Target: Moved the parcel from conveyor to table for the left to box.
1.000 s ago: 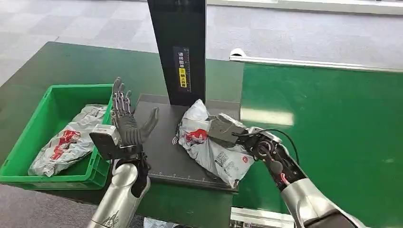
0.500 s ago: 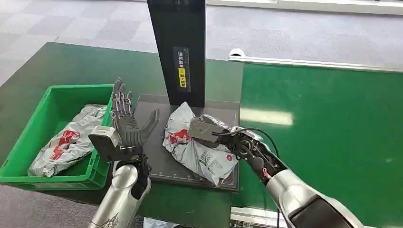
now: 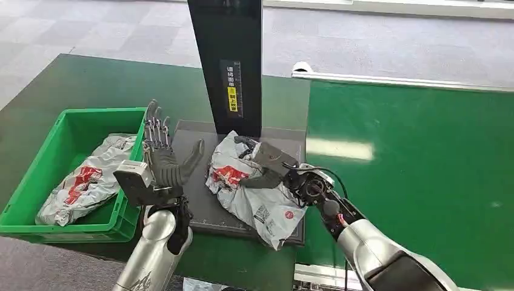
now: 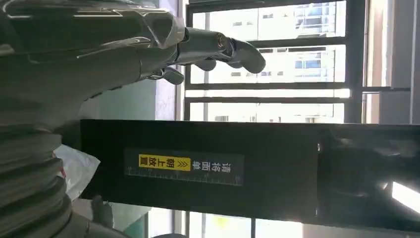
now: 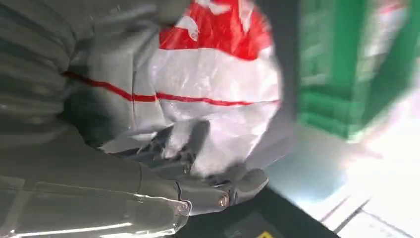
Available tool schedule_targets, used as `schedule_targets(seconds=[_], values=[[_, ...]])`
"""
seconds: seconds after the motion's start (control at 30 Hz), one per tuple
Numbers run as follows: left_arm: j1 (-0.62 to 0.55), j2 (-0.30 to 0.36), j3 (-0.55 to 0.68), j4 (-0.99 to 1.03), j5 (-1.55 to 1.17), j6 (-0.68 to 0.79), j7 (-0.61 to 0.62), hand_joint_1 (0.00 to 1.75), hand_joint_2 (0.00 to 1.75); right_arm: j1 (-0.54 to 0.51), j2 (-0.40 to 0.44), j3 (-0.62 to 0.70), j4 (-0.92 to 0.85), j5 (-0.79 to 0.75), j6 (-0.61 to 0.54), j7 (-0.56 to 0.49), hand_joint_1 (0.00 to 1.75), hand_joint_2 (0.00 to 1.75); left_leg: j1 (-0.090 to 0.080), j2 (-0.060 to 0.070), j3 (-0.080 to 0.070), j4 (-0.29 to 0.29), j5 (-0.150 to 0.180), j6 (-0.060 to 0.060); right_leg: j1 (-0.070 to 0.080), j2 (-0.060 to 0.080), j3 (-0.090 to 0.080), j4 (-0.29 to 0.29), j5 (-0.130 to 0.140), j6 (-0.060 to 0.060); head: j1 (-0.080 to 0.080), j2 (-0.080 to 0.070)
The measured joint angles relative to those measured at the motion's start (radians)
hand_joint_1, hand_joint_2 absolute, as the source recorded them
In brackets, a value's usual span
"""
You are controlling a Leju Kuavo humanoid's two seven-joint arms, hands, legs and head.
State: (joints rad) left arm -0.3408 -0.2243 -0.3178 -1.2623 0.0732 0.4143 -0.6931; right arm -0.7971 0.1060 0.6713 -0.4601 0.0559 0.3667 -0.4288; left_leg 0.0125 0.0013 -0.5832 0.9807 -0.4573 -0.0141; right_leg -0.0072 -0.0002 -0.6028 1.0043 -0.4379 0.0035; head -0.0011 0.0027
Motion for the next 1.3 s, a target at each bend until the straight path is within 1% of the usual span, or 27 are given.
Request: schedule_targets(seconds=[0.27, 0.4, 0.53, 0.73, 0.83, 0.93, 1.0, 1.03, 1.1, 1.3], values=[[0.0, 0.009, 0.013, 0.011, 0.001, -0.026, -0.003, 0.0, 1.75, 0.079, -0.032, -0.147, -0.014, -0.169, 0.165, -0.069, 0.0, 1.75, 0.0, 0.0, 0.0, 0.0, 0.0, 0.0, 0.0, 0.0, 0.0, 0.0, 0.0, 0.0, 0.0, 0.0], [-0.003, 0.009, 0.014, 0.031, 0.003, -0.055, 0.006, 0.0, 1.75, 0.099, -0.05, -0.189, -0.038, -0.182, 0.17, -0.109, 0.0, 1.75, 0.0, 0.001, 0.0, 0.0, 0.0, 0.0, 0.0, 0.0, 0.0, 0.0, 0.0, 0.0, 0.0, 0.0], [-0.009, 0.009, 0.014, 0.048, 0.031, -0.134, 0.029, 0.0, 1.75, 0.106, -0.063, -0.207, -0.063, -0.177, 0.165, -0.143, 0.0, 1.75, 0.0, 0.001, 0.0, 0.0, 0.0, 0.0, 0.0, 0.0, 0.0, 0.0, 0.0, 0.0, 0.0, 0.0], [-0.014, 0.013, 0.012, 0.057, 0.001, -0.207, 0.053, 0.0, 1.75, 0.106, -0.079, -0.232, -0.113, -0.125, 0.054, -0.193, 0.0, 1.75, 0.0, 0.001, 0.0, 0.0, 0.0, 0.0, 0.0, 0.0, 0.0, 0.0, 0.0, 0.0, 0.0, 0.0], [-0.019, 0.018, 0.004, 0.069, -0.005, -0.306, 0.072, 0.0, 1.75, 0.108, -0.088, -0.246, -0.156, -0.083, -0.021, -0.217, 0.0, 1.75, 0.0, 0.0, 0.0, 0.0, 0.0, 0.0, 0.0, 0.0, 0.0, 0.0, 0.0, 0.0, 0.0, 0.0], [-0.025, 0.029, -0.027, 0.082, -0.095, -0.391, 0.098, 0.0, 1.75, 0.119, -0.096, -0.271, -0.211, -0.055, -0.106, -0.222, 0.0, 1.75, 0.0, 0.0, 0.0, 0.0, 0.0, 0.0, 0.0, 0.0, 0.0, 0.0, 0.0, 0.0, 0.0, 0.0], [-0.035, 0.036, -0.058, 0.1, -0.218, -0.43, 0.134, 0.0, 1.75, 0.135, -0.102, -0.299, -0.257, -0.025, -0.2, -0.197, 0.0, 1.75, 0.0, 0.0, 0.0, 0.0, 0.0, 0.0, 0.0, 0.0, 0.0, 0.0, 0.0, 0.0, 0.0, 0.0], [-0.041, 0.04, -0.077, 0.115, -0.273, -0.444, 0.147, 0.0, 1.75, 0.142, -0.105, -0.314, -0.277, -0.023, -0.225, -0.186, 0.0, 1.75, 0.0, 0.0, 0.0, 0.0, 0.0, 0.0, 0.0, 0.0, 0.0, 0.0, 0.0, 0.0, 0.0, 0.0], [-0.054, 0.045, -0.115, 0.152, -0.37, -0.494, 0.175, 0.0, 1.75, 0.159, -0.113, -0.347, -0.32, -0.022, -0.237, -0.166, 0.0, 1.75, 0.0, 0.001, 0.0, 0.0, 0.0, 0.0, -0.001, 0.0, 0.0, 0.0, 0.0, 0.0, 0.0, 0.0], [-0.122, 0.04, -0.22, 0.3, -0.478, -0.683, 0.224, 0.0, 1.75, 0.203, -0.126, -0.42, -0.39, -0.007, -0.249, -0.148, 0.0, 1.75, 0.0, 0.0, 0.0, 0.0, 0.0, 0.0, -0.001, 0.0, 0.0, 0.0, 0.0, 0.0, 0.0, 0.0]])
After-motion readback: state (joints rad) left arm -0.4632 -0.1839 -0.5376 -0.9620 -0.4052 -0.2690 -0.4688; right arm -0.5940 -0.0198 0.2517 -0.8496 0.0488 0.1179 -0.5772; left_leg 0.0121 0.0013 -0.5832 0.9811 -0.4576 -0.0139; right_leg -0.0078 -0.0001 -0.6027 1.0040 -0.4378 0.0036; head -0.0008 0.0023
